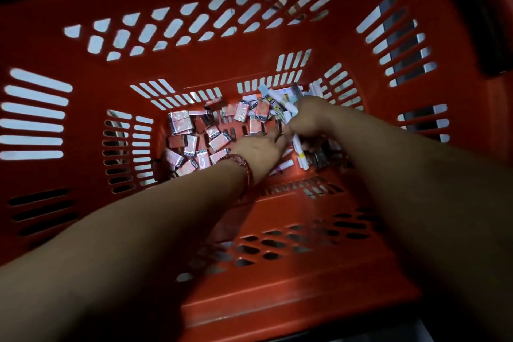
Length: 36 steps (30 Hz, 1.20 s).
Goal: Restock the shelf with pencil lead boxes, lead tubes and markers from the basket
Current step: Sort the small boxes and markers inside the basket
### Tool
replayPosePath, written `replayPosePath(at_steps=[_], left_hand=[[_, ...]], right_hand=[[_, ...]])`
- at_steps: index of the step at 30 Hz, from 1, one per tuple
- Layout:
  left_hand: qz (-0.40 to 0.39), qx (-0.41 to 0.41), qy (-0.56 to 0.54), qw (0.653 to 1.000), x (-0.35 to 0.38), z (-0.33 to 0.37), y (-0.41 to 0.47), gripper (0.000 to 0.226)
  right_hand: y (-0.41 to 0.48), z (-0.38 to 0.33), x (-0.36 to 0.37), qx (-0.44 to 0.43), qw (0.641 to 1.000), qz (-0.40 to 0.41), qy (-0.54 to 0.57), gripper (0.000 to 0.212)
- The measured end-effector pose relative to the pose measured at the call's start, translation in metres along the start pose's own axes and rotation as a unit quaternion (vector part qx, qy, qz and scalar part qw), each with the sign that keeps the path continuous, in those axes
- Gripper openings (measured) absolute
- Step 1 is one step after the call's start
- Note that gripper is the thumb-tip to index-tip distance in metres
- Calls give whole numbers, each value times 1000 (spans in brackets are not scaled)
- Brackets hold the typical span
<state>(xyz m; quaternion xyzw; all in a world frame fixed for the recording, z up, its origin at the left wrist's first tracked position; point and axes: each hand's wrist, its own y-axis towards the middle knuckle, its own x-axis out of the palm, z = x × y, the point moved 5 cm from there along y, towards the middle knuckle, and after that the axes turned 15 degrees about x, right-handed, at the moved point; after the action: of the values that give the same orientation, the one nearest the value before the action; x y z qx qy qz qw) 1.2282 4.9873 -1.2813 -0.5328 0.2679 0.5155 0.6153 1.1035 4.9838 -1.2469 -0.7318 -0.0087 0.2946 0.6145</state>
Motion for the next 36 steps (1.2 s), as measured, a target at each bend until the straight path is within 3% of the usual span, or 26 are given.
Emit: replayPosePath(at_steps=[7,12,15,19,24,31,36], left_hand=[[16,7,73,997,-1,5,11,57],[1,24,73,997,-2,-5,14,41],[-6,-12,46,999,-6,-20,3,33],[-28,5,54,998,-9,-22,-15,46],[-17,82,13,996,6,-3,-1,62],[-31,83,33,996,-3,4,26,73],[-37,69,122,989,-24,-13,-9,37]], right_hand=[[-5,3,-4,-1,1000,9,20,28],[-12,3,-9,36,999,3,-20,63],[-13,5,-14,63,996,-28,-51,39],[-12,14,-17,113,989,-66,-74,36],[-10,13,-13,112,989,-69,-67,34],[1,13,-5,116,987,-89,-68,33],[-4,14,-8,105,990,-79,-47,28]])
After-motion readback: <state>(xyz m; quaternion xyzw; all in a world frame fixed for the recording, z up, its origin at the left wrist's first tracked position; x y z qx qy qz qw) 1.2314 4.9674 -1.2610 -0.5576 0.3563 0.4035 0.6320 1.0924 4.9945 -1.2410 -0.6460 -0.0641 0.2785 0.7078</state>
